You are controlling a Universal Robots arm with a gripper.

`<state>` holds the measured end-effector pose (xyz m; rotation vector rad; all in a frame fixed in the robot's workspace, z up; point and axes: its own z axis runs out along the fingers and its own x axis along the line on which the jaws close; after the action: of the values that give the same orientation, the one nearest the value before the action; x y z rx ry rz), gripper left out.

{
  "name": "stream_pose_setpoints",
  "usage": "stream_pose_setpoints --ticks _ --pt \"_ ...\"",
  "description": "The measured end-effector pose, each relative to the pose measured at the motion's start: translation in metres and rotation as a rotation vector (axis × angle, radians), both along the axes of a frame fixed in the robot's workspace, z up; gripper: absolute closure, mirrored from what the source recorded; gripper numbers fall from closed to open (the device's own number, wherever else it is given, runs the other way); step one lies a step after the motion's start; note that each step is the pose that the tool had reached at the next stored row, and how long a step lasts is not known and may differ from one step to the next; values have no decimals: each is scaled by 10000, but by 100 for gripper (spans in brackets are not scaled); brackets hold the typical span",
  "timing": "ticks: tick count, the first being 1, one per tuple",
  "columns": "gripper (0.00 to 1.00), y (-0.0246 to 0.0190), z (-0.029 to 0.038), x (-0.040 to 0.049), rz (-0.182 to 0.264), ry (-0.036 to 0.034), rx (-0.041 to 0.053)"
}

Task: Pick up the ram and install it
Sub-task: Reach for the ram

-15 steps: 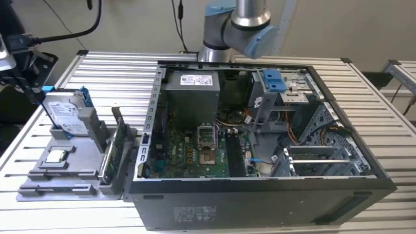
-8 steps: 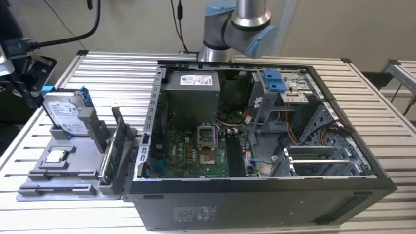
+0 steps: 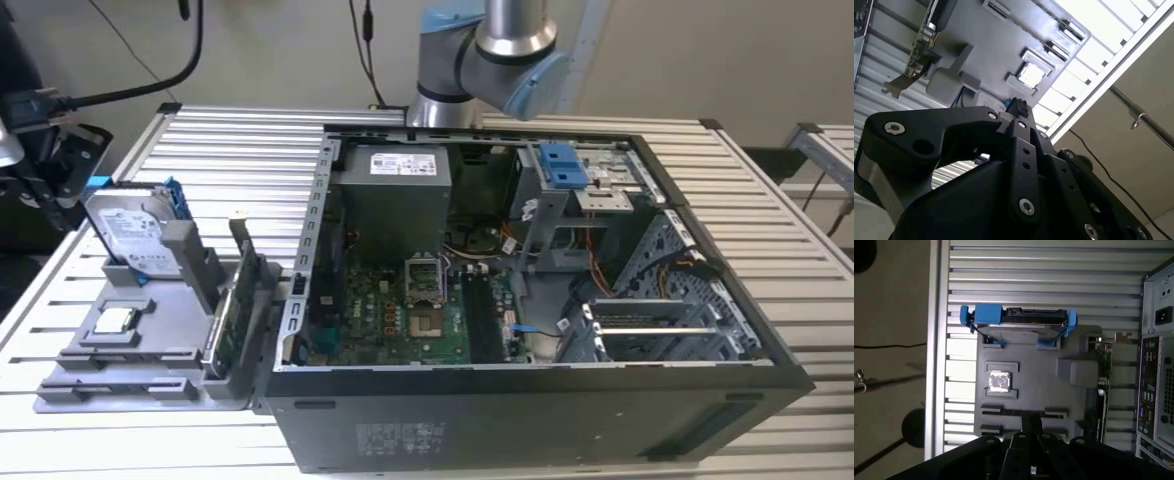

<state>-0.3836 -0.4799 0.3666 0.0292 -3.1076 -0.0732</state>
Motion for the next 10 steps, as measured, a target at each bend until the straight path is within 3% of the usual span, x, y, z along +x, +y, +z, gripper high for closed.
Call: stream_pose_setpoints --ticks 10 --pt "89 -151 -20 18 94 22 1"
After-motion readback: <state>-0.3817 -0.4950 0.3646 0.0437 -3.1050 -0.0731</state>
